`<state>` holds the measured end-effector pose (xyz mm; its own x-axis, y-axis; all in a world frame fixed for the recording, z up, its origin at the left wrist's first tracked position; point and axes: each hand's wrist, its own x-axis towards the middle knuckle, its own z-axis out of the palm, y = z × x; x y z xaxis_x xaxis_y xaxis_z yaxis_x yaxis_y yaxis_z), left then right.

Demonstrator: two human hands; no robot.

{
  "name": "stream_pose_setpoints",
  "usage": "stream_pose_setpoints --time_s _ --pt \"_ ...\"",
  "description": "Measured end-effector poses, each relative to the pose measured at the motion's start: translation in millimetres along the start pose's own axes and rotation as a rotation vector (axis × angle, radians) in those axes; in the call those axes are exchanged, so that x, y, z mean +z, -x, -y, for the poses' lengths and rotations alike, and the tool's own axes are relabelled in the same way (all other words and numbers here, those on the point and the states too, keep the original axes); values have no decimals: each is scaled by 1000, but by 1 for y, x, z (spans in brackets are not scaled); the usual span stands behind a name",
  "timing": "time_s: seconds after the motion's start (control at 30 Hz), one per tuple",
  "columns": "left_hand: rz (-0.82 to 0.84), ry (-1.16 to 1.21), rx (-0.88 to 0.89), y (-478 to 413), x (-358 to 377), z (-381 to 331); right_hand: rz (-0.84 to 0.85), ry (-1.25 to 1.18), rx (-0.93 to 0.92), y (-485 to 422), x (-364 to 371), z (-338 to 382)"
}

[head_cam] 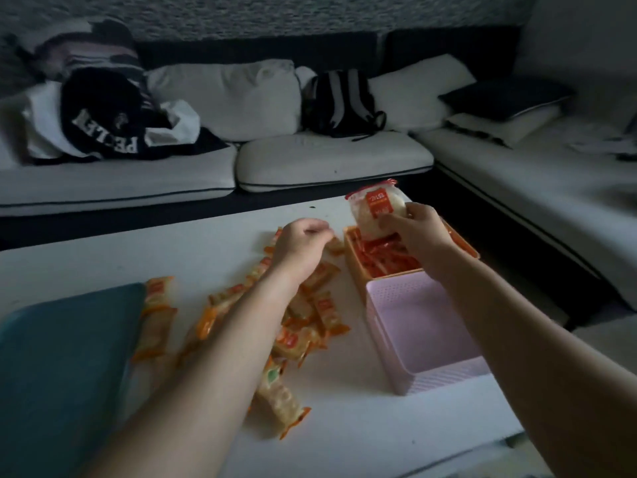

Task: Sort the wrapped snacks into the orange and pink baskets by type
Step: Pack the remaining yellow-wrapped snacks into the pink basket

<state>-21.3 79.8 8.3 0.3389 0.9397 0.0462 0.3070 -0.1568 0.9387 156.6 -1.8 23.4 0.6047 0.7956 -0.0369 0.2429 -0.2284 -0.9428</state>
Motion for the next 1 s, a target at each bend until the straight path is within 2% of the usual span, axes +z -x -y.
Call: stream_pose_setpoints --time_s 0.1,0.2,0.27,0.4,0.53,0.63,0.73,0.8,0.93,1.0 --pt "63 -132 53 -18 51 8 -98 417 135 -42 -33 -23" --pt "124 -355 104 -32 87 16 -240 495 110 -51 -58 -38" --pt "122 -482 115 -40 104 20 -183 522 68 -55 -64 -46" --pt "16 -657 207 -58 131 23 -46 651 -36 -81 -52 -61" --pt "66 -769 112 -76 148 19 66 676 2 -94 -32 -53" --pt "54 -519 65 -76 152 15 122 668 15 -98 -25 -51" --pt "-20 -176 113 -70 155 3 143 402 12 -100 -34 -52" --pt "2 1 138 -62 160 -13 161 216 12 -96 -46 -46" --pt "166 333 133 -58 185 -32 62 47 -30 -94 -79 -44" --pt "156 291 136 -64 191 -34 -39 37 -36 -97 -100 -47"
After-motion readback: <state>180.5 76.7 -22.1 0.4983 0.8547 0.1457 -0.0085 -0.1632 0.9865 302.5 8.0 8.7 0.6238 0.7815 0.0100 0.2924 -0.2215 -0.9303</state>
